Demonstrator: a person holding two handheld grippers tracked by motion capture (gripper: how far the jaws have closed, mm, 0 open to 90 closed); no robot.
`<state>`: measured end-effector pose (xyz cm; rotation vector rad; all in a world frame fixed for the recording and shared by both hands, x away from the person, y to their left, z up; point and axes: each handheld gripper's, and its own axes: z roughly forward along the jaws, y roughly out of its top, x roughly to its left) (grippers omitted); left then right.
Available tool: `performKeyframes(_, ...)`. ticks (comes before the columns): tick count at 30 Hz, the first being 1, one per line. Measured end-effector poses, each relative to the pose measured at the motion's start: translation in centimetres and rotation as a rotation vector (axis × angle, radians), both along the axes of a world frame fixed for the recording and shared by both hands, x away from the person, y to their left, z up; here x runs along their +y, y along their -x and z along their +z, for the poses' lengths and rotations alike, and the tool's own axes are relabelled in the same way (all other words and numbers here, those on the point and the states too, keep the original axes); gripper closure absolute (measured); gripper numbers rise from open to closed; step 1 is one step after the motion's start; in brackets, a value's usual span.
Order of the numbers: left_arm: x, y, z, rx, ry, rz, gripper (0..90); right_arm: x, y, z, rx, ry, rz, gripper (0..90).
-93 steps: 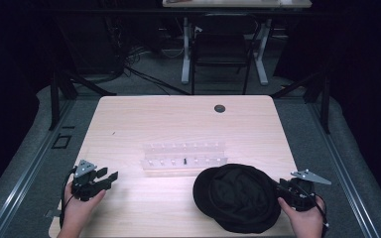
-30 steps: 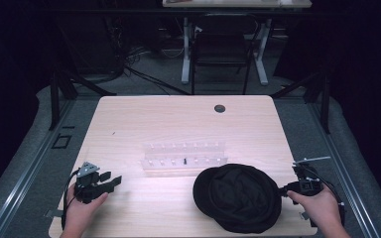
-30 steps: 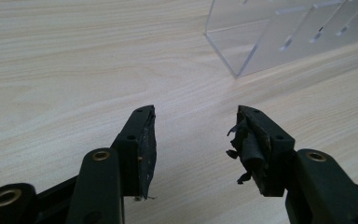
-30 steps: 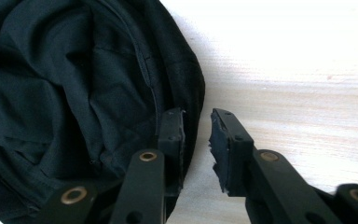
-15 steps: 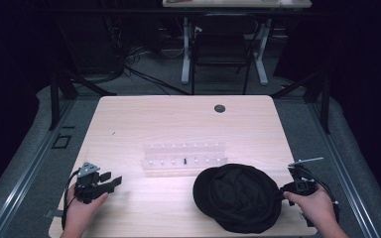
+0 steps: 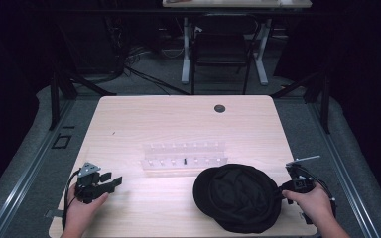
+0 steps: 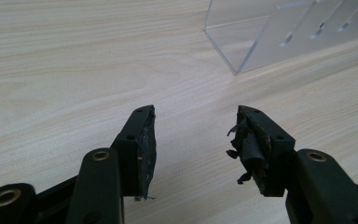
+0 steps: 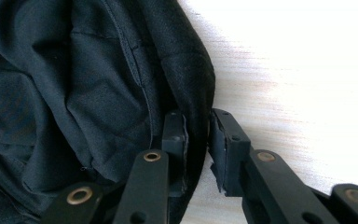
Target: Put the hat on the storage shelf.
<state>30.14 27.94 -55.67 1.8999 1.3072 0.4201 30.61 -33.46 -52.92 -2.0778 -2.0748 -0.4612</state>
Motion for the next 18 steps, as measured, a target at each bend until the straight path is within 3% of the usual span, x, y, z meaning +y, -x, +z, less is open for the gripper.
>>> performKeyframes(6, 0.03, -0.02, -0.01, 0.006, -0.002, -0.001, 48.3, 0.19, -0.11, 0.05, 0.014, -0.01, 0.001, 84.7)
performKeyframes(7, 0.04, -0.03, -0.03, 0.005, 0.001, 0.0, 48.3, 0.43, 0.0, -0.12, -0.011, -0.021, -0.022, 85.4)
performKeyframes(10, 0.1, -0.02, -0.02, 0.008, 0.001, 0.002, 48.3, 0.51, -0.22, 0.31, 0.016, 0.017, 0.022, 86.1)
performKeyframes(18, 0.07, -0.05, -0.11, 0.008, 0.003, 0.003, 48.1, 0.37, -0.16, 0.47, 0.009, -0.015, -0.008, 87.4)
